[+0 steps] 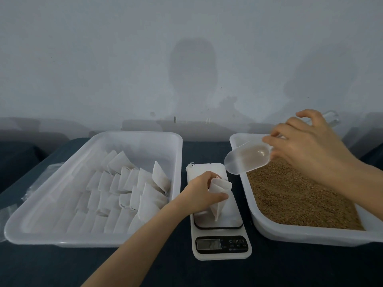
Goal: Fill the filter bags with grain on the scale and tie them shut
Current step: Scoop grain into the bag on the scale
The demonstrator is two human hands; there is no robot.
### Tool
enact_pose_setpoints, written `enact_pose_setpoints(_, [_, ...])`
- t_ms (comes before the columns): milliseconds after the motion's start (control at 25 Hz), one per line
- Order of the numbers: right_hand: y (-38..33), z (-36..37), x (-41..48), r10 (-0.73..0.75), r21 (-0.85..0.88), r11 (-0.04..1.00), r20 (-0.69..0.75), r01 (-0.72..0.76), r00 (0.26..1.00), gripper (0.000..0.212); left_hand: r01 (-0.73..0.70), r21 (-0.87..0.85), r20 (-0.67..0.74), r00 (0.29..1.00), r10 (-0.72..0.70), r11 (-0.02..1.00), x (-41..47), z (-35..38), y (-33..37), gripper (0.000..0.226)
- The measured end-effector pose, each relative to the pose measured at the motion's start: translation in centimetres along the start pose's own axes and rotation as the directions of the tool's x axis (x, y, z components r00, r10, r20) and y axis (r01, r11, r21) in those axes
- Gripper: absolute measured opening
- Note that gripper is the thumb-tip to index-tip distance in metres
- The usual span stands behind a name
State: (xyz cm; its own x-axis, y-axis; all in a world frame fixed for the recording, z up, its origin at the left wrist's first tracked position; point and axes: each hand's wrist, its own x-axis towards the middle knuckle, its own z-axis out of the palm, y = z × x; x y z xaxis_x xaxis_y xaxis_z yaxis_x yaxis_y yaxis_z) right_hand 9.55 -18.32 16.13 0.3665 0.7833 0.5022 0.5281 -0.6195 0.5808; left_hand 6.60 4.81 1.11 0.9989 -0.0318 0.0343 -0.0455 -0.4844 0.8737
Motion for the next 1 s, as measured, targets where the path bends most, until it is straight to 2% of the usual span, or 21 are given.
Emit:
enact_pose_setpoints(160, [2.2, 1.6, -2.4, 0.089, 0.002, 0.996, 0.183, -0.091, 0.979, 0.042, 0.003, 0.005, 0.003, 1.0, -0.003, 1.0, 0.1, 0.0, -0.1, 0.044])
enact_pose_setpoints(280, [3.2, 3.5, -5.3, 0.153, -0.043, 0.988, 0.43, -0.149, 0.89, 0.039, 0.004, 0.002, 0.009, 1.0, -0.004, 1.0, 0.0, 0.0, -0.1, 0.044])
enact_pose_setpoints(440, [3.1, 6.4, -8.3, 0.171, -0.043, 0.982, 0.597, -0.182, 0.784, 0.037, 0.001, 0.003, 0.004, 1.0, -0.001, 1.0, 0.1, -0.1, 0.0, 0.045])
enact_pose_setpoints(600, [2.5, 8.0, -9.7, 0.18, -0.051, 0.98, 0.625, -0.191, 0.759, 0.035, 0.007, 0.012, 0.0, 1.0, -0.007, 1.0, 0.0, -0.1, 0.0, 0.046])
enact_pose_setpoints(760, [1.9, 9.1, -10.3, 0.229, -0.001, 0.956, 0.624, -0.293, 0.747, 0.033, 0.01, 0.013, -0.002, 1.0, -0.01, 1.0, 0.0, -0.2, 0.1, 0.047])
enact_pose_setpoints(1000, [3.0, 10.1, -12.3, 0.313, 0.239, 0.78, 0.651, -0.578, 0.691, 0.03, 0.021, 0.013, 0.003, 1.0, -0.021, 1.0, 0.1, -0.1, 0.1, 0.047])
